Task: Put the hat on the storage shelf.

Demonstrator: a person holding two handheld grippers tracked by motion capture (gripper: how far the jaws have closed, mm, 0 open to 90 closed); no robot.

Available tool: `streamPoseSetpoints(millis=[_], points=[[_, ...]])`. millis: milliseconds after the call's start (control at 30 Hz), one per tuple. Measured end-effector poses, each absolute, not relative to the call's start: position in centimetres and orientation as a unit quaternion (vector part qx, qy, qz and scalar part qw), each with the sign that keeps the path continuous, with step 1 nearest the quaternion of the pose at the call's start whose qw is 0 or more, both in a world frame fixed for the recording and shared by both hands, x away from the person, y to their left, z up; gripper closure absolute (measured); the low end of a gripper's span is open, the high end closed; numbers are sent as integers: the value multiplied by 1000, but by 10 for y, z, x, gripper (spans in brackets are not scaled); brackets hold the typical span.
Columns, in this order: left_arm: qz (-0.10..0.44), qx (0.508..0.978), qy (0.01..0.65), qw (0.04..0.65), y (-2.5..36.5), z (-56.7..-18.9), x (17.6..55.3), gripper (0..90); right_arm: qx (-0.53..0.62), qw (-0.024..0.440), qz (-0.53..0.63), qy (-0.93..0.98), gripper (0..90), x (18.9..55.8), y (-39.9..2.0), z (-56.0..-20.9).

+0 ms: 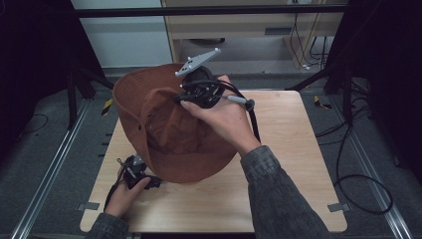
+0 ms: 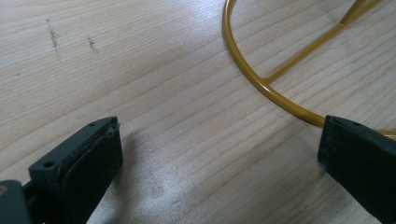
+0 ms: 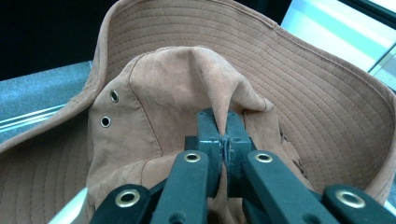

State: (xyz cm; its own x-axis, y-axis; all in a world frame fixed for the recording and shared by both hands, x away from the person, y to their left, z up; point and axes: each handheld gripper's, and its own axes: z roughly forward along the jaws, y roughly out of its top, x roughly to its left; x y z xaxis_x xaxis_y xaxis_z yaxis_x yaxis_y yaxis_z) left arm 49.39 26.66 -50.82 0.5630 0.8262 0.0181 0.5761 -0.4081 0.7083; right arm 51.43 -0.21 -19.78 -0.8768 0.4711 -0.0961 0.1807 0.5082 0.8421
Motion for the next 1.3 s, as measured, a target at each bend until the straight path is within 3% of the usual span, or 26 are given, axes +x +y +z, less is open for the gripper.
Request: streamPoseSetpoints(millis=[1300], points=[[187, 818, 428, 335, 267, -508, 494, 0, 198, 138, 442, 864, 884, 526, 16, -223]])
